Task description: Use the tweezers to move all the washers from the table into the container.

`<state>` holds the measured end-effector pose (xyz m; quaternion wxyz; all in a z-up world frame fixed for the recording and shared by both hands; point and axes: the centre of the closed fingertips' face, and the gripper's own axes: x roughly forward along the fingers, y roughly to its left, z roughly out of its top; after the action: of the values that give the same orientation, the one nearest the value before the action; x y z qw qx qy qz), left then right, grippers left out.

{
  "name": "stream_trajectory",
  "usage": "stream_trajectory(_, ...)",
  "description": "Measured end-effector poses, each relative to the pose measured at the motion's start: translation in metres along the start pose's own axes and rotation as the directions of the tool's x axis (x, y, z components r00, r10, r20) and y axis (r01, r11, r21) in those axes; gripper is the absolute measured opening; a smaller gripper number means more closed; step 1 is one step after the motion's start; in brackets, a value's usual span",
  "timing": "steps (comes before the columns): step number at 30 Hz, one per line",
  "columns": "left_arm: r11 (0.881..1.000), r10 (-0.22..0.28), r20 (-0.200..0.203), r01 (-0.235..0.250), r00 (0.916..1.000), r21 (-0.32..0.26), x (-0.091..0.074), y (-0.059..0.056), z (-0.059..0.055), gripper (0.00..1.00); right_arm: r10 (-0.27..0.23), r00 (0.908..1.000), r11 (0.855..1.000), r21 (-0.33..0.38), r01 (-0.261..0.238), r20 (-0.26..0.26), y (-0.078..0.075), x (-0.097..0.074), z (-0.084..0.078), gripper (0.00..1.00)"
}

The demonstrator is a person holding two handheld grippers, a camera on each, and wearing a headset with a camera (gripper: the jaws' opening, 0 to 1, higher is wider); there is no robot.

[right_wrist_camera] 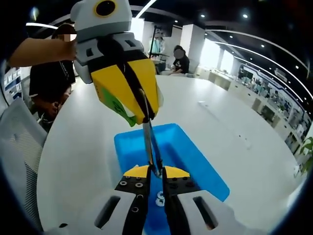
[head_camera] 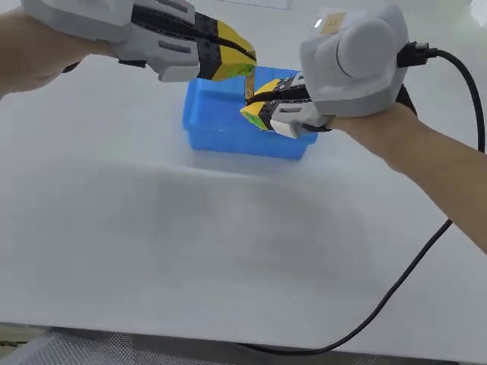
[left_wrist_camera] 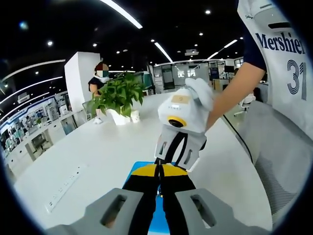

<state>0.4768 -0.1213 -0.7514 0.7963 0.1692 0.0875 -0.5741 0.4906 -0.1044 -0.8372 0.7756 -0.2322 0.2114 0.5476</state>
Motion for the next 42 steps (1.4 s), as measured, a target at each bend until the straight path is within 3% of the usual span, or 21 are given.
stream_trajectory(6,1.0,0.006,0.0,-0.006,1.0,-0.014,0.004,0.004,-0.004,0.04,-0.005,0.9998,1.0,0.018,0.005,-0.017,-0.004,0.002,-0.004,0.11)
stream_trajectory(14,1.0,0.014,-0.039,-0.014,0.9991,-0.014,0.008,0.002,-0.014,0.04,-0.018,0.9997,0.999,0.037,0.019,-0.017,-0.004,0.0,-0.005,0.15)
stream_trajectory(20,0.999,0.037,-0.032,-0.037,0.9988,-0.011,0.006,0.004,-0.009,0.04,-0.037,0.9992,0.999,0.036,0.037,-0.016,-0.005,-0.005,-0.004,0.15)
stream_trajectory(26,0.999,0.042,-0.014,-0.042,0.999,-0.001,0.002,0.0,0.003,0.04,-0.047,0.9986,0.998,0.043,0.046,0.023,0.0,-0.016,0.007,0.15)
stream_trajectory(33,0.999,-0.004,0.042,0.003,0.9991,0.034,-0.009,-0.019,0.036,0.04,-0.024,0.9945,1.0,0.003,0.024,0.102,0.012,-0.034,0.029,0.15)
stream_trajectory(42,0.998,-0.016,0.055,0.013,0.9983,0.065,-0.025,-0.041,0.056,0.04,-0.005,0.987,1.0,-0.023,0.008,0.161,0.03,-0.062,0.044,0.13)
